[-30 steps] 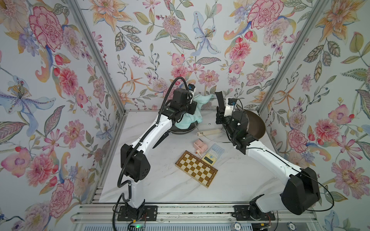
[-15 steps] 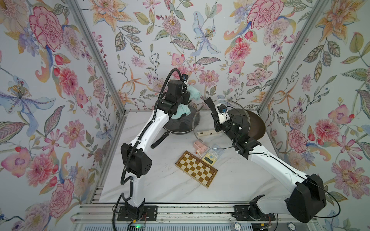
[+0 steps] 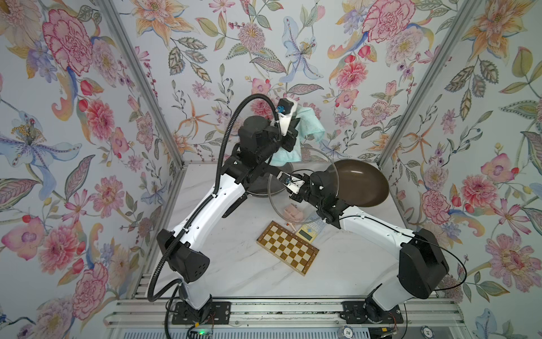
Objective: Wipe the pot lid with a cloth
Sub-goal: Wipe the pot lid.
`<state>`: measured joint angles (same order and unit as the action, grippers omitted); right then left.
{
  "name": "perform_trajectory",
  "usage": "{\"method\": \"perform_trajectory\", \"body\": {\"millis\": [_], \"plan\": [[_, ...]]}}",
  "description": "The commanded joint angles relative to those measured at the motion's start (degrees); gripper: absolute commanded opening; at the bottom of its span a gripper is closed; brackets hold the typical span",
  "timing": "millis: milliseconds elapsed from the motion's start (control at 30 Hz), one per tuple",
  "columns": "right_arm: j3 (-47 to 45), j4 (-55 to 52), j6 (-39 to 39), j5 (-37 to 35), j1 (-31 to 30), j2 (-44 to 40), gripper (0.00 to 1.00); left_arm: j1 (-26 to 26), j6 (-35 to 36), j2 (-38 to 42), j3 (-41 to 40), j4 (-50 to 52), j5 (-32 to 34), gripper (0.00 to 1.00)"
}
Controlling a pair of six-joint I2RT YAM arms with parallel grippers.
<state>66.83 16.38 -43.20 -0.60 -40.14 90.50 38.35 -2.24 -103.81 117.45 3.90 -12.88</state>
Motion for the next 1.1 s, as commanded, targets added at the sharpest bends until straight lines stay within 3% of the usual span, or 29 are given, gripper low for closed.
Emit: {"method": "perform_trajectory", "body": {"millis": [0, 133, 300, 667, 800, 967, 1067], "plan": [[4.79, 10.5, -9.31, -1.62, -2.33, -2.4, 0.0, 1.55, 2.42, -5.54, 3.41, 2.6, -6.35, 0.0], [4.3, 11.01, -11.34, -2.89, -3.89, -3.88, 0.0, 1.64, 2.19, -7.6, 4.41, 3.93, -8.99, 0.0], [2.69, 13.48, -10.37, -4.75, -4.38, -6.11, 0.0, 1.17, 3.56, -8.29, 2.86, 6.5, -4.21, 0.0], [-1.56, 21.49, 0.41, -5.76, -3.1, -11.32, 0.0, -8.28, -6.79, -1.88, -17.08, -6.29, 5.63, 0.0], [-2.22, 21.51, 0.92, -6.17, -3.01, -12.4, 0.0, -10.28, -6.77, -4.23, -14.79, -4.31, 10.64, 0.0], [-3.52, 21.68, 1.13, -8.02, -2.77, -12.8, 0.0, -11.38, -9.1, -6.67, -9.14, -1.72, 21.41, 0.0], [-4.48, 22.33, 4.53, -9.63, -1.14, -12.75, 0.0, -12.23, -11.22, -5.36, -9.09, -3.22, 25.8, 0.0]]}}
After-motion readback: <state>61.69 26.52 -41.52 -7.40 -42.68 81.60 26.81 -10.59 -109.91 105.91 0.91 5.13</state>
